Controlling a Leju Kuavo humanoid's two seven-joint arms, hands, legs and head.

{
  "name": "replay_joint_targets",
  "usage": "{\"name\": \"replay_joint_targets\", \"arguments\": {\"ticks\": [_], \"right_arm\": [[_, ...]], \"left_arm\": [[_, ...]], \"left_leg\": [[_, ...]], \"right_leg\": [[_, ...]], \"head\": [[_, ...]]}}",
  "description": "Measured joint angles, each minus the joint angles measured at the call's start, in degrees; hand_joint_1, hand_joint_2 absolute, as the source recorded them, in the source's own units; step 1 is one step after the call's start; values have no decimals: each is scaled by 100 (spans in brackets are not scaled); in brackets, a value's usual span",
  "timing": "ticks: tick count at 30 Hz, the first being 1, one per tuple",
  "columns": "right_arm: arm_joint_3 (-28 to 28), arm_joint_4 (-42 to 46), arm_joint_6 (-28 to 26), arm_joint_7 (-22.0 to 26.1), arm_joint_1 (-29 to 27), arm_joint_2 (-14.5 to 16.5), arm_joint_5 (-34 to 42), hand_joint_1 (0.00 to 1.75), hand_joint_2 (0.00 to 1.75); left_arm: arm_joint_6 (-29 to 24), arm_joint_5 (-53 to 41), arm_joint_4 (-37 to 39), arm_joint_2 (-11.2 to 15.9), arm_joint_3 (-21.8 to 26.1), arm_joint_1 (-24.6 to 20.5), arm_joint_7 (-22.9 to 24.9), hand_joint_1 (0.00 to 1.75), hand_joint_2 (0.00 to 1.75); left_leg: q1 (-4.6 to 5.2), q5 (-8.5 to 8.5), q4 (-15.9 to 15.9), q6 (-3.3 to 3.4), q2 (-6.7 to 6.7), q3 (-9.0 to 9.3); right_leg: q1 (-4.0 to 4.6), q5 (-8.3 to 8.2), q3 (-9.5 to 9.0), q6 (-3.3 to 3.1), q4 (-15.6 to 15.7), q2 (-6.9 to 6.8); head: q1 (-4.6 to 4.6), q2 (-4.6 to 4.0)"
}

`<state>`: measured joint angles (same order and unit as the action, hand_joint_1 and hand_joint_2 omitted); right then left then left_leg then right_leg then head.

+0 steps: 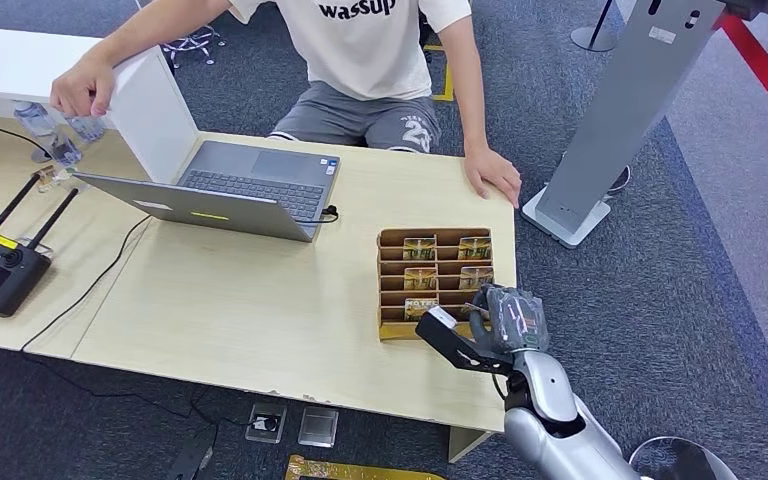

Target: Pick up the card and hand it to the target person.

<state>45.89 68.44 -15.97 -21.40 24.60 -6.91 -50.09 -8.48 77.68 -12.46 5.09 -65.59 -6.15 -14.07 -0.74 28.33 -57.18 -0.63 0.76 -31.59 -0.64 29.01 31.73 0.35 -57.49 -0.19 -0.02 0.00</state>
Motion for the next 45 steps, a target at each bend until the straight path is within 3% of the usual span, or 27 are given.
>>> {"name": "replay_joint_targets", "arguments": {"ticks": [9, 17, 23, 28, 35, 43, 45], "right_arm": [[-74, 401, 253, -72, 79, -144, 541, 175, 175], [-391, 1628, 485, -381, 487, -613, 931, 175, 175], [-520, 2545, 509, -321, 773, -820, 1280, 175, 175], [-502, 2850, 237, 116, 844, -825, 1380, 175, 175], [-444, 2549, -545, 1262, 833, -650, 1758, 175, 175], [-436, 2145, -718, 1618, 697, -474, 1867, 175, 175], [-435, 2082, -676, 1635, 663, -450, 1909, 90, 175]], "left_arm": [[10, 33, 0, 0, -1, 13, -55, 0, 0], [22, 89, 0, 0, -1, 40, -70, 0, 0], [22, 138, 0, 0, 0, 51, -70, 0, 0], [25, 140, 0, -10, -1, 49, -70, 0, 0], [51, 132, 0, -26, -1, 35, -69, 0, 0], [60, 131, 0, -47, 0, 32, -49, 0, 0], [61, 131, 0, -51, -1, 32, -49, 0, 0]], "left_leg": [[0, 0, -1, 0, 0, 0], [2, -1, -2, 1, -2, 4], [2, -1, -2, 1, -2, 3], [1, -1, -2, 1, -1, 0], [1, -1, -2, 1, 0, -1], [1, -1, -2, 1, 0, -2], [1, -1, -2, 1, 0, -2]], "right_leg": [[0, -1, 1, 0, 0, 0], [-2, -5, 1, 4, 0, 2], [-1, -5, 1, 4, 0, 2], [-1, -5, 0, 4, 0, 2], [-1, -5, -1, 4, 0, 1], [-1, -5, 1, 4, 0, 1], [-1, -4, 1, 4, 0, 1]], "head": [[-3, 0], [2, 0], [-6, 0], [-5, 0], [3, 0], [-3, 0], [-2, 0]]}}
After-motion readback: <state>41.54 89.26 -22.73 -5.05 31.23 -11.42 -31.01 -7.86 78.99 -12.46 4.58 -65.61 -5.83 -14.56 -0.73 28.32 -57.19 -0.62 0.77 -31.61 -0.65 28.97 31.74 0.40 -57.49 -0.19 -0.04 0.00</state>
